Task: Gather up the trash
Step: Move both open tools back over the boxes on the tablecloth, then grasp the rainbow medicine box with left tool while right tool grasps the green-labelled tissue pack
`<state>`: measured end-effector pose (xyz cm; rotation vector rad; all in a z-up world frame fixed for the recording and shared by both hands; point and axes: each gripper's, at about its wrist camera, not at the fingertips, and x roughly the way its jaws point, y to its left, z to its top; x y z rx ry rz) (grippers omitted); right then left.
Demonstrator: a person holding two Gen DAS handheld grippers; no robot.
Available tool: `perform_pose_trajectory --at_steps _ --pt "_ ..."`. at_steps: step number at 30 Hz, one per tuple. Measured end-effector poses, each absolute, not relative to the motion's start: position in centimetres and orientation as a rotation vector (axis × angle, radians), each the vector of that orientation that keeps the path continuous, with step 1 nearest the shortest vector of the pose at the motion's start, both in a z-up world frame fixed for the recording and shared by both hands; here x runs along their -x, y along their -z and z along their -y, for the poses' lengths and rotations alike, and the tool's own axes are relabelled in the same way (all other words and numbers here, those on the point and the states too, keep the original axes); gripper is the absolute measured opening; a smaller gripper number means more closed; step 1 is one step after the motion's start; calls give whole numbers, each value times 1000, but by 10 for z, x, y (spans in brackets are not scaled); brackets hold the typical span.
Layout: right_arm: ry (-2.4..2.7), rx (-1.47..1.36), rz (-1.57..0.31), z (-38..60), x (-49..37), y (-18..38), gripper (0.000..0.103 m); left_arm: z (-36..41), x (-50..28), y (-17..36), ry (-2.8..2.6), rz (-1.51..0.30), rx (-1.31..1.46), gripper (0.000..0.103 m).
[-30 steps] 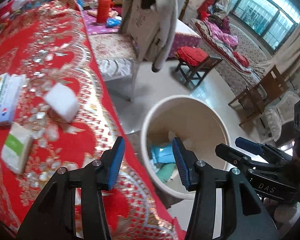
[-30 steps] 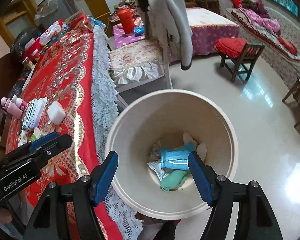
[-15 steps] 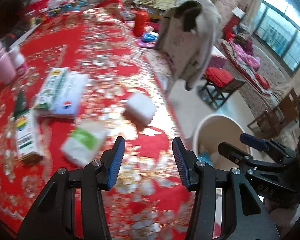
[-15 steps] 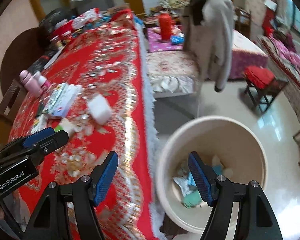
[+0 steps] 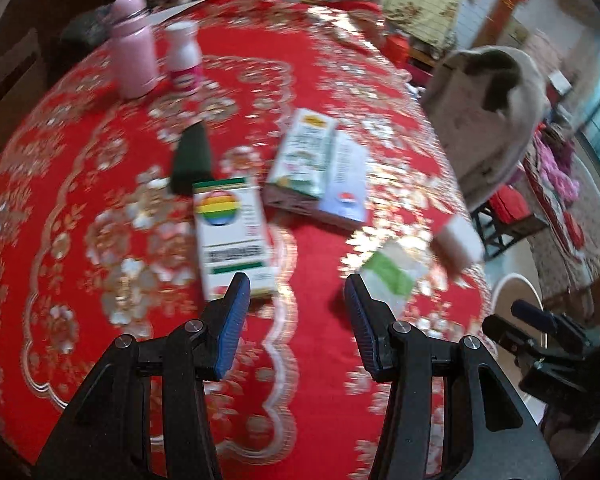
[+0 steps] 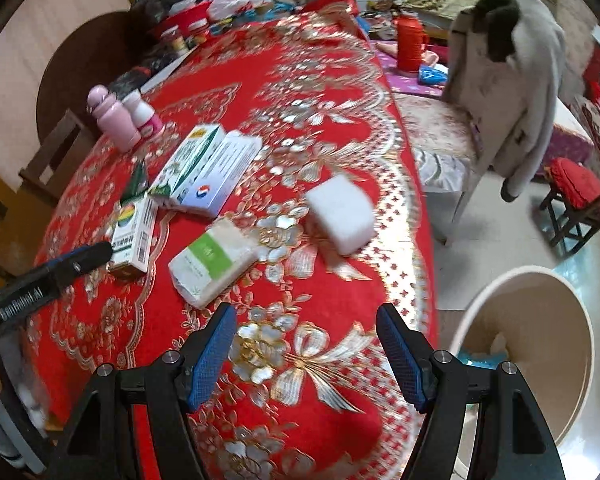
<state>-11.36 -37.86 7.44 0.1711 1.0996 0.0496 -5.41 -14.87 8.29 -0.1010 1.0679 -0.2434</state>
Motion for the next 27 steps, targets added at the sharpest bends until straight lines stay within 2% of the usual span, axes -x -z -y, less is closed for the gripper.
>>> perform_pose_trajectory --at_steps 12,17,27 --pt "5 -36 -1162 330 53 -32 69 101 38 -69 230 -1127 170 47" --pt "10 -61 -1134 322 32 -39 69 101 29 -68 251 -1144 191 48" --pt "21 -214 -1124 337 47 -56 70 124 -5 -53 267 -1164 163 51"
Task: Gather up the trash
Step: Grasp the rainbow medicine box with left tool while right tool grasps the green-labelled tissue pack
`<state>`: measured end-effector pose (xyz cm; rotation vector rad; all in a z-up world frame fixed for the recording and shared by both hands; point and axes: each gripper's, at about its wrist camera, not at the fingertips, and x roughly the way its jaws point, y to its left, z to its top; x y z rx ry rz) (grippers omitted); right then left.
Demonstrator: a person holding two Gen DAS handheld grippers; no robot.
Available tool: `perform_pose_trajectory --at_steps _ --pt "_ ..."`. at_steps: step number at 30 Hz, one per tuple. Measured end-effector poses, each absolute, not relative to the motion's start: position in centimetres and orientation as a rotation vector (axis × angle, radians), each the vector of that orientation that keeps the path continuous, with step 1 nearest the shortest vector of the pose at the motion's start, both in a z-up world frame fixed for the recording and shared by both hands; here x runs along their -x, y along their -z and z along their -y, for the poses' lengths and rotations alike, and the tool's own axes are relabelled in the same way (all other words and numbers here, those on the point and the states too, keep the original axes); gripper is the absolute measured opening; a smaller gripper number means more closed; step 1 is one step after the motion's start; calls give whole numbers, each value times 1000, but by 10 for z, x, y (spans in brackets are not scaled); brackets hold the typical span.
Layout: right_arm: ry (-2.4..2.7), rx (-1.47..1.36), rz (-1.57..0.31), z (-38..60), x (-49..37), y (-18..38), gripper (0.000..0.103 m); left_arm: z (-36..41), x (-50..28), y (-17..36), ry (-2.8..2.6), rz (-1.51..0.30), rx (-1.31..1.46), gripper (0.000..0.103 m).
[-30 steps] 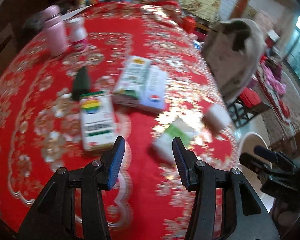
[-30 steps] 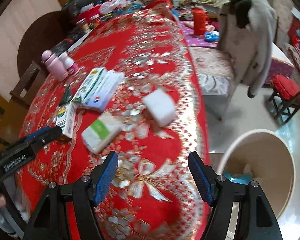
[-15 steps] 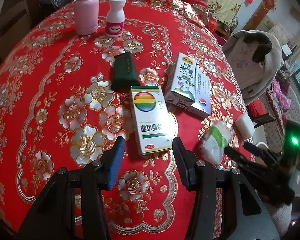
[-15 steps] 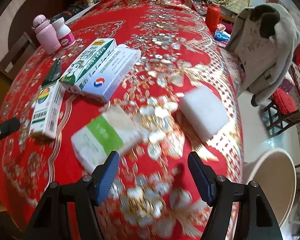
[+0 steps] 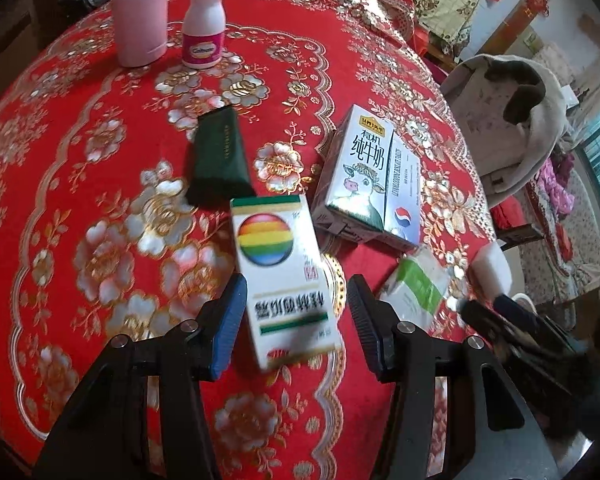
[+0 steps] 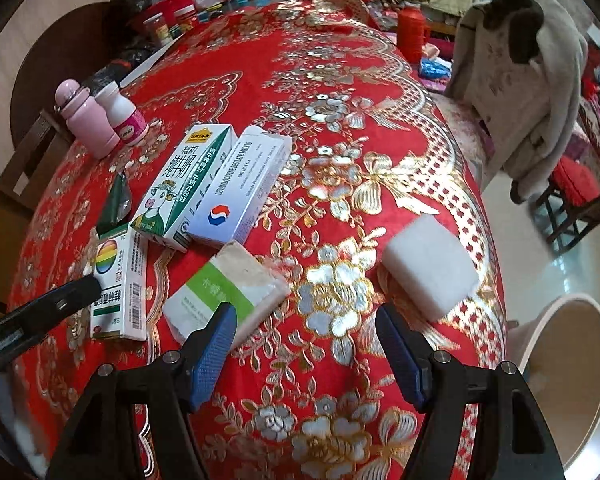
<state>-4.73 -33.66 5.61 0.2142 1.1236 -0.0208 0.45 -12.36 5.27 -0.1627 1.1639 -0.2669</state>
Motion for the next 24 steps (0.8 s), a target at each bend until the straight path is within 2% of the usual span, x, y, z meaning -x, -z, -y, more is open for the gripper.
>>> perform_pose_trajectory --at_steps 2,4,11,19,24 --pt "18 -230 -1122 337 50 -57 70 130 -9 -50 244 -1140 114 56" --pt "4 -259 -1125 336 52 -57 70 135 -13 -46 235 -1141 87 56" --pt "-29 -324 -1167 320 46 -43 70 123 -26 -23 246 -1232 159 55" --pt "10 -393 -1189 303 16 -28 70 97 -6 -32 250 -1210 155 53" --pt "22 -315 -1173 285 9 -27 70 93 3 -36 262 -1206 161 53"
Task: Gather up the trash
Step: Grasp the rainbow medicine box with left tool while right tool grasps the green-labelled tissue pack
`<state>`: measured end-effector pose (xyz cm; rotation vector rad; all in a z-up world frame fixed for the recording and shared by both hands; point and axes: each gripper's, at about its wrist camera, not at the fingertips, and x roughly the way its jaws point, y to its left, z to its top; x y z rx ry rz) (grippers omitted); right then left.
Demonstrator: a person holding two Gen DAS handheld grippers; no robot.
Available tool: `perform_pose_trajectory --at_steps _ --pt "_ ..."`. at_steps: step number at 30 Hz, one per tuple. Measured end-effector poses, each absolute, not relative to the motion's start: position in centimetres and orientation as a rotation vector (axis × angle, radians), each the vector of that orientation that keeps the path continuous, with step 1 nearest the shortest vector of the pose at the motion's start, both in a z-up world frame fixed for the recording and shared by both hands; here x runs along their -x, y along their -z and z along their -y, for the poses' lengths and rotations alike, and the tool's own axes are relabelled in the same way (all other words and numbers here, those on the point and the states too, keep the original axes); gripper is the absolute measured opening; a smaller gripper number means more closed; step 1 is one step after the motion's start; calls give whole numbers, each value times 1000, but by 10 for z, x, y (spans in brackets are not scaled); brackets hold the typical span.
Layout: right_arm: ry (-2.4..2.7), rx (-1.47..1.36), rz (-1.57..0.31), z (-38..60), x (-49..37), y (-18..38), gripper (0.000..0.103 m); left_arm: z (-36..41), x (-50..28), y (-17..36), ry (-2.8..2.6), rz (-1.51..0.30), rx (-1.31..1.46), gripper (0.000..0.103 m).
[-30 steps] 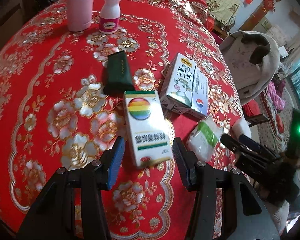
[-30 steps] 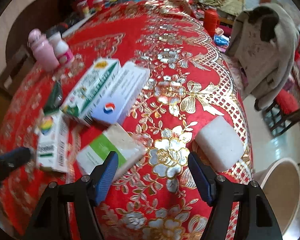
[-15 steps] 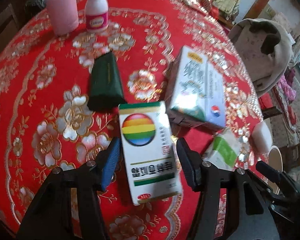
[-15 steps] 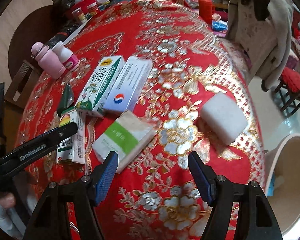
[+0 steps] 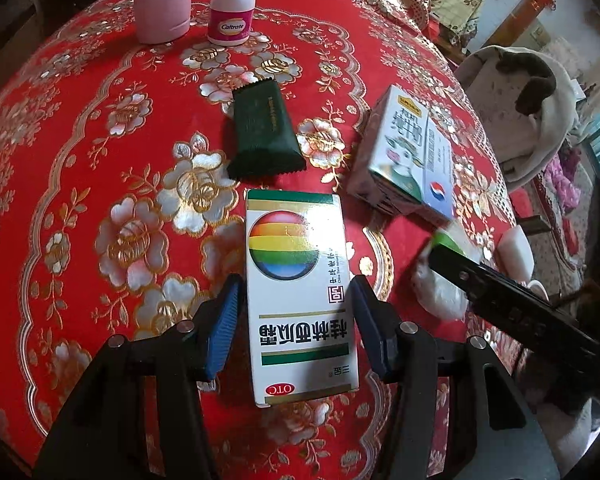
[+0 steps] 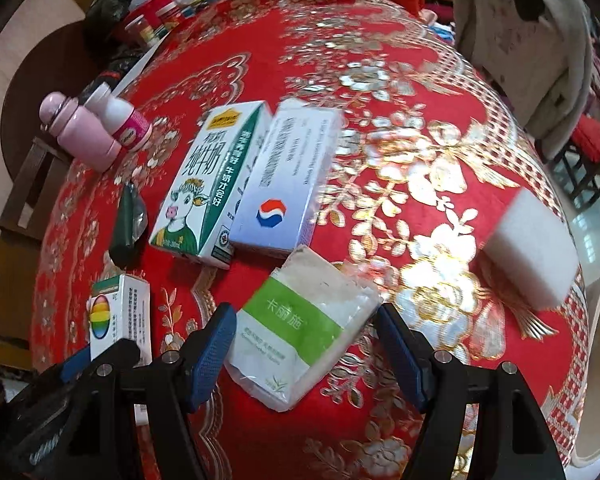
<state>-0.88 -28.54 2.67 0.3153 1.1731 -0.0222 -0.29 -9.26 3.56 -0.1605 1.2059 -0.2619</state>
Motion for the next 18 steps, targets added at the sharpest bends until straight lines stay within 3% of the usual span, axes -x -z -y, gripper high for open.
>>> perform_pose_trajectory --at_steps 15,18 --pt "23 -250 -1168 274 3 -24 75 92 9 -43 262 -1182 158 53" --pt "-39 -184 -1169 270 12 -24 62 92 10 -44 267 -1182 162 53"
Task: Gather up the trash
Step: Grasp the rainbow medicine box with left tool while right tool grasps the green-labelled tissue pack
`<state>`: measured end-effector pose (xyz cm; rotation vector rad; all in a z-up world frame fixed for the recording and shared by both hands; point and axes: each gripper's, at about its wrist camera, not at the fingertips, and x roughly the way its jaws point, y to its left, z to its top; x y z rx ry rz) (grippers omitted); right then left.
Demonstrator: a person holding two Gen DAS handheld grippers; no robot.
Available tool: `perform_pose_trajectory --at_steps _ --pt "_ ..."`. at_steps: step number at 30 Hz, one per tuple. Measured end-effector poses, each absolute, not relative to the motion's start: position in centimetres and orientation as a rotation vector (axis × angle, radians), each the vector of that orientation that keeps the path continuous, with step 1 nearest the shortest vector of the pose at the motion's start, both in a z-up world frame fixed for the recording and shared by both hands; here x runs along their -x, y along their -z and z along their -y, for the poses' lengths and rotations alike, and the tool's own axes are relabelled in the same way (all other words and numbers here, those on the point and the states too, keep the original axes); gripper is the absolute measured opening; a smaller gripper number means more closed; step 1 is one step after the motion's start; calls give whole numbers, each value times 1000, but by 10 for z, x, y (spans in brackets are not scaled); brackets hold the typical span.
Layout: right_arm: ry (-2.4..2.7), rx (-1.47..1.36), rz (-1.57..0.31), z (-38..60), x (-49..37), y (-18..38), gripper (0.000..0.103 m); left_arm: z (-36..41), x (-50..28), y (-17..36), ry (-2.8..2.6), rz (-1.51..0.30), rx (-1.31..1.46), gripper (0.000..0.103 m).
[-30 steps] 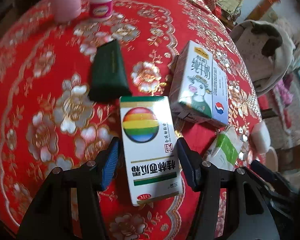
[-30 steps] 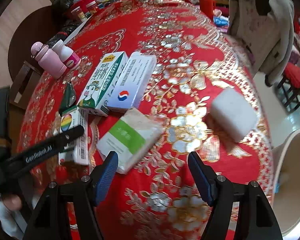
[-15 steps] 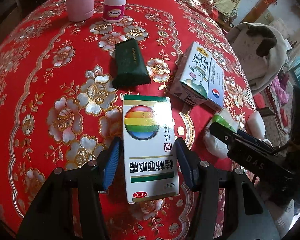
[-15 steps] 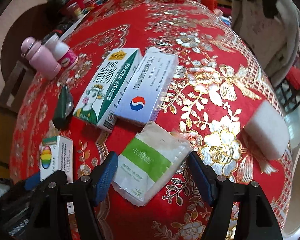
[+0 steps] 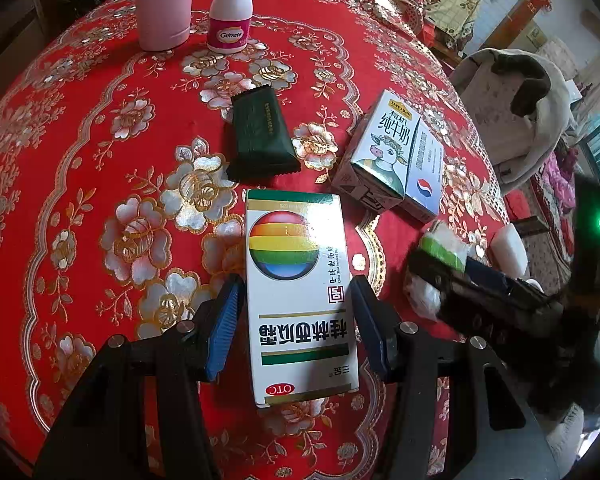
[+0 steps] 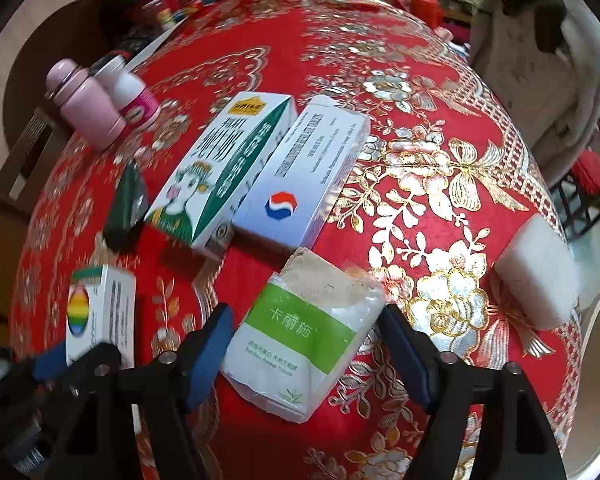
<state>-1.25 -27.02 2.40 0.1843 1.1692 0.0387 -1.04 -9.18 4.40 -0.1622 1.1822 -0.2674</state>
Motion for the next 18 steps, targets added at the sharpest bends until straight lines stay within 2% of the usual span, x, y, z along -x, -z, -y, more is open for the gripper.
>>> perform_pose_trajectory --at_steps 6,9,15,16,17,18 --pt "-145 -164 -1239 292 40 -27 60 92 14 -43 280 -1191 168 53" --pt "-107 -232 -1230 309 45 -28 68 94 13 -38 268 -1210 165 53" --pt "-62 -204 -1215 307 47 -27 68 97 13 -31 263 -1233 171 53" --pt "-59 -188 -1210 304 48 -26 66 98 14 -32 270 -1231 172 53" --pt "-64 -179 -1201 304 52 -27 56 99 15 -33 276 -1229 174 53" --pt "-74 -179 -1194 303 54 -28 51 101 16 -34 282 -1225 175 53"
